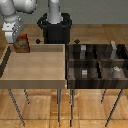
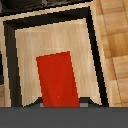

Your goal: Place the box of cereal into the appropriate compartment.

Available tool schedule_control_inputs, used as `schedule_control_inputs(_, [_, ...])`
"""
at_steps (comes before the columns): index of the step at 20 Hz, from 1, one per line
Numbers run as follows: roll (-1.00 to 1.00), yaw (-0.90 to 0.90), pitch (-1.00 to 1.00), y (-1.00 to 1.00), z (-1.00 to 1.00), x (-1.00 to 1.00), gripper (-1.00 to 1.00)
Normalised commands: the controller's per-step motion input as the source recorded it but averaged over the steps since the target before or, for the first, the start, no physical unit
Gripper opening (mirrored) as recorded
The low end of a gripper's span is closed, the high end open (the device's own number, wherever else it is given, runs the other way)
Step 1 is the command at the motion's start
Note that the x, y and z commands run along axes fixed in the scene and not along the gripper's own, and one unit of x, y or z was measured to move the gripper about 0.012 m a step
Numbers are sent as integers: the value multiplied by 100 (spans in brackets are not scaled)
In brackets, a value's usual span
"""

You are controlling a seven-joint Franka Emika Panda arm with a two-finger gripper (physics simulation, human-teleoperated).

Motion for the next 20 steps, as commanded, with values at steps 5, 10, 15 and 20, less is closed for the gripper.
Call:
schedule_control_inputs(5, [0,0,0,100,0,0,-100])
schedule_control_inputs(10, [0,0,0,100,0,0,-100])
schedule_control_inputs(15, [0,0,0,100,0,0,-100])
schedule_control_inputs(20, [0,0,0,100,0,0,-100])
